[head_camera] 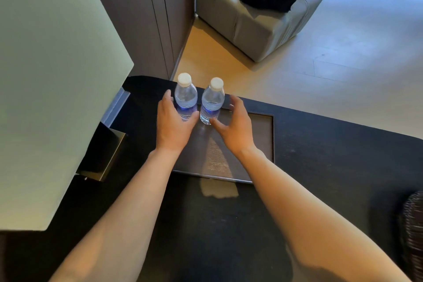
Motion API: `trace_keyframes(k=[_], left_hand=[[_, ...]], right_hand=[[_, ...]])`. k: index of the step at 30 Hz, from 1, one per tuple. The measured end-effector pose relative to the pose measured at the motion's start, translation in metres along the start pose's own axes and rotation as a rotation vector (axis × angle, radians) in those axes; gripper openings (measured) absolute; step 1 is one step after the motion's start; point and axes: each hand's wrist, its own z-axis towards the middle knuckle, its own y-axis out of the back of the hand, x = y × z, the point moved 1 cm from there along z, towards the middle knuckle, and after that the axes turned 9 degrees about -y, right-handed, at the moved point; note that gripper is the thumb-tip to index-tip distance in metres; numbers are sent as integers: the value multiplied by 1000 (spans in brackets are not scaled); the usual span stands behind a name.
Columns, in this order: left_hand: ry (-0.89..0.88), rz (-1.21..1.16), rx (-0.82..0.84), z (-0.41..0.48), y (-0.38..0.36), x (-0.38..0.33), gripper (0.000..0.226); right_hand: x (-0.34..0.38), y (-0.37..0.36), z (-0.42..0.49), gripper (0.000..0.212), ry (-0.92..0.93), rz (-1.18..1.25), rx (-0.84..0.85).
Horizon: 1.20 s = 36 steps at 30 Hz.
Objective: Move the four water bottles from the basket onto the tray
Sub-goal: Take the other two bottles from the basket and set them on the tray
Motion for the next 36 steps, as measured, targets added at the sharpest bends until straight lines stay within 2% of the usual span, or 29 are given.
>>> trace_keyframes(k=[6,12,17,25,36], left_hand=[[46,123,63,-65,3,-31,73],[40,305,237,-157,-12,-75,59],[27,364,370,-240,-29,-119,50],[-131,472,548,-375,-69,-206,41],[-399,409,717,-473,-156,-308,37]], right_hand=[[-33,36,-47,81,-55,-184,-17],[-74,97,-125,68,-64,-354,-26],[-118,160,-206,55,-124,-435,-49],[-204,278,-328,50,-210,-534,-57],[-282,433,-430,30,-317,-469,-244]])
